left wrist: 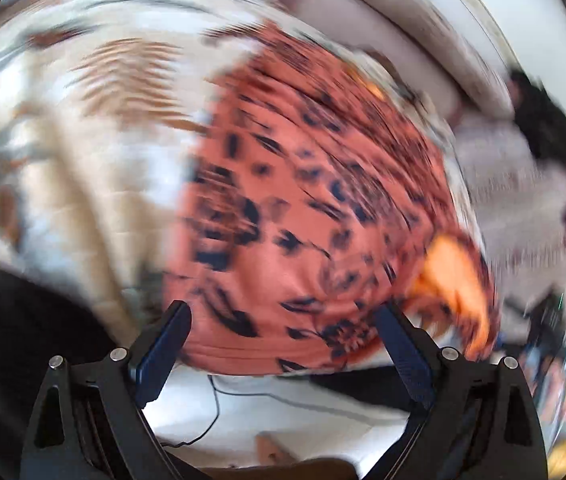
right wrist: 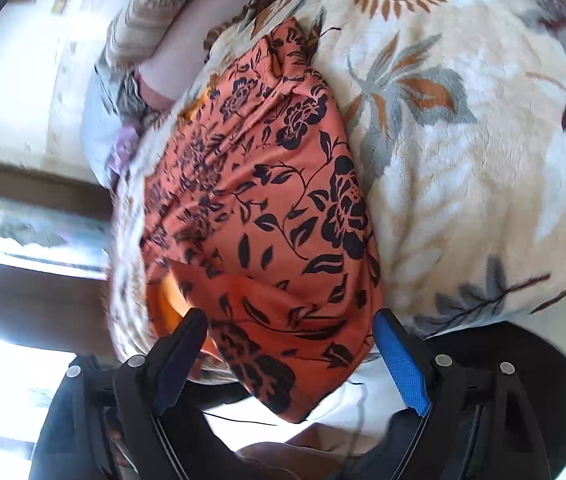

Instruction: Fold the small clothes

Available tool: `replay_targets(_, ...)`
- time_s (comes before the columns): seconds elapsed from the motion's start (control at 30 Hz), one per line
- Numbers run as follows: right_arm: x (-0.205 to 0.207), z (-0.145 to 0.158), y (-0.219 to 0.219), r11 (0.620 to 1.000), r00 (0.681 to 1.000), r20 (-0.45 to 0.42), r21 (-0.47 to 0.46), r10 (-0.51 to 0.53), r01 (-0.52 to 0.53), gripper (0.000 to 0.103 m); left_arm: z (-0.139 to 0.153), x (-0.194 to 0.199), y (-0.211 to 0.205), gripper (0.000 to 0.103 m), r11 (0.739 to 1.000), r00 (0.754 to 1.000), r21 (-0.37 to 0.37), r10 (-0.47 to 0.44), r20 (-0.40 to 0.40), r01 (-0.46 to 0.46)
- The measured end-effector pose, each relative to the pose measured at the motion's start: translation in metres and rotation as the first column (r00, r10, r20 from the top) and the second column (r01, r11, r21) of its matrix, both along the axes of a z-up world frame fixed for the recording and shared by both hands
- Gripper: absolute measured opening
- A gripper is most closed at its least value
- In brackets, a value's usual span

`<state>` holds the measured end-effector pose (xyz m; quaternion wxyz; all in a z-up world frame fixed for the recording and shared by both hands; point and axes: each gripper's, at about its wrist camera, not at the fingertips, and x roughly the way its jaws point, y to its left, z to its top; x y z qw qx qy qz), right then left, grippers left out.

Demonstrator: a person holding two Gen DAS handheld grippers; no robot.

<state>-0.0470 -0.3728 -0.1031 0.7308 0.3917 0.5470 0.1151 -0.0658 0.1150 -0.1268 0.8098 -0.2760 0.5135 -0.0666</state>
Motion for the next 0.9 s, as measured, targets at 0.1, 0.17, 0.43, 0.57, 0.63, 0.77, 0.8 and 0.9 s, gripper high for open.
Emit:
replay_targets(0.1,-0.013,-0.021,-0.006,0.995,0.995,-0.064,0.070,-0.072,0.076,0.087,-0.005,-0.006,0.024,0.094,0.992,0.995,-0.083,0.090,-0.033,-0.092)
replay_targets(0.17,-0.022,-0.032,-0.009,0.980,0.988,-0.087,0.141,-0.130,0.141,0.087,-0.003,-0.006,0.029,0.094,0.989,0.993,-0.098,0.109,-0.043,-0.113)
replay_targets(0.43,-0.023,-0.067,0.005,0.915,0.966,-0.137,0.314,-0.221,0.254,0.086,-0.035,-0.003,0.036,0.094,0.961,0.959,-0.143,0.205,-0.195,-0.235)
replay_targets(0.57,-0.023,-0.068,0.011,0.936,0.973,-0.109,0.268,-0.204,0.226,0.047,-0.049,-0.002,0.029,0.089,0.959,0.956,-0.157,0.200,-0.216,-0.236)
replay_targets(0.63,-0.024,-0.068,0.012,0.951,0.977,-0.116,0.234,-0.181,0.204,0.041,-0.055,0.000,0.022,0.073,0.968,0.955,-0.141,0.172,-0.241,-0.209)
replay_targets(0.77,-0.028,-0.070,0.009,0.959,0.978,-0.124,0.210,-0.168,0.192,0.041,-0.066,-0.001,0.020,0.037,0.971,0.949,-0.133,0.157,-0.274,-0.199)
replay_targets(0.8,-0.029,-0.071,0.008,0.961,0.978,-0.123,0.203,-0.167,0.189,0.041,-0.066,-0.001,0.021,0.027,0.970,0.950,-0.140,0.156,-0.269,-0.199)
replay_targets(0.9,-0.024,-0.068,0.015,0.976,0.985,-0.103,0.152,-0.140,0.154,0.030,-0.056,-0.003,0.020,0.009,0.979,0.966,-0.126,0.132,-0.224,-0.163)
